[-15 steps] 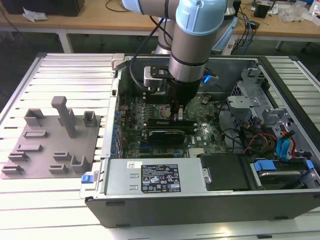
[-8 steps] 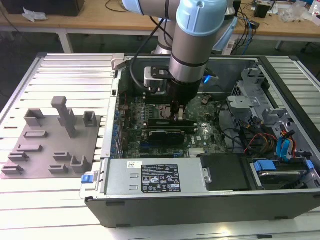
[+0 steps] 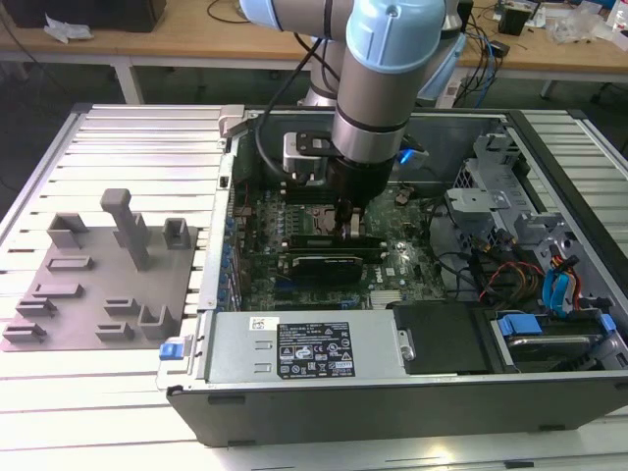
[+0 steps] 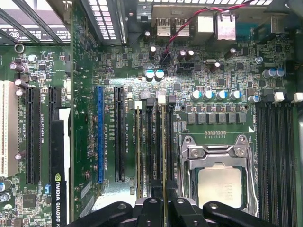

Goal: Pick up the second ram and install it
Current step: 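Insert the second ram into the second slot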

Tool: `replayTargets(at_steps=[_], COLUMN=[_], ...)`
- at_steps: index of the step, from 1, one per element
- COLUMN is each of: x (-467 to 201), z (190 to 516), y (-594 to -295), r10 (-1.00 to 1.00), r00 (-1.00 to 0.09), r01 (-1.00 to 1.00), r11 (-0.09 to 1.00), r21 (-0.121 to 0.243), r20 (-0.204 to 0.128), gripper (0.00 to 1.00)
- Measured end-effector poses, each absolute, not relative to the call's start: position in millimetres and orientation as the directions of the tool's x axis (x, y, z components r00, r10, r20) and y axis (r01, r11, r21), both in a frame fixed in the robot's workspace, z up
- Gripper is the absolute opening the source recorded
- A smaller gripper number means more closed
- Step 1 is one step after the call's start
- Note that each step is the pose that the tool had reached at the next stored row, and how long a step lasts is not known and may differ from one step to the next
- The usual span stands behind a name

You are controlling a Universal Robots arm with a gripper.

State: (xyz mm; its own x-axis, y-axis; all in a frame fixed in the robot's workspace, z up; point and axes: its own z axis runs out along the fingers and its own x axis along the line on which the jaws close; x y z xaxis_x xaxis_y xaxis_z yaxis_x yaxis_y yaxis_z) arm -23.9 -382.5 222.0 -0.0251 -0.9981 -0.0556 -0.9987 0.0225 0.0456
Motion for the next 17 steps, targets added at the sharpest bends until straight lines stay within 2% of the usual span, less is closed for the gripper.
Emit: replayTargets(at_steps=[4, 5, 6, 9, 12, 17], x=[-23.7, -23.7, -23.8, -23.8, -23.8, -23.8], z=[219.6, 219.6, 220.5, 244.7, 267.9, 269.3], y=[-382.3, -382.3, -382.5, -380.0, -373.4, -373.3], r10=[-0.998, -0.998, -0.998, -0.998, -0.999, -0.999], r00=[-0.025, -0.025, -0.025, -0.025, -0.025, -0.025], r01=[-0.999, -0.999, -0.999, -0.999, -0.999, -0.999], r11=[0.022, 0.022, 0.022, 0.023, 0.023, 0.023], r21=[0.045, 0.045, 0.046, 0.045, 0.045, 0.045], r20=[-0.057, -0.057, -0.056, -0.053, -0.04, -0.04], gripper=[0.12, 0.18, 0.18, 0.18, 0.08, 0.08])
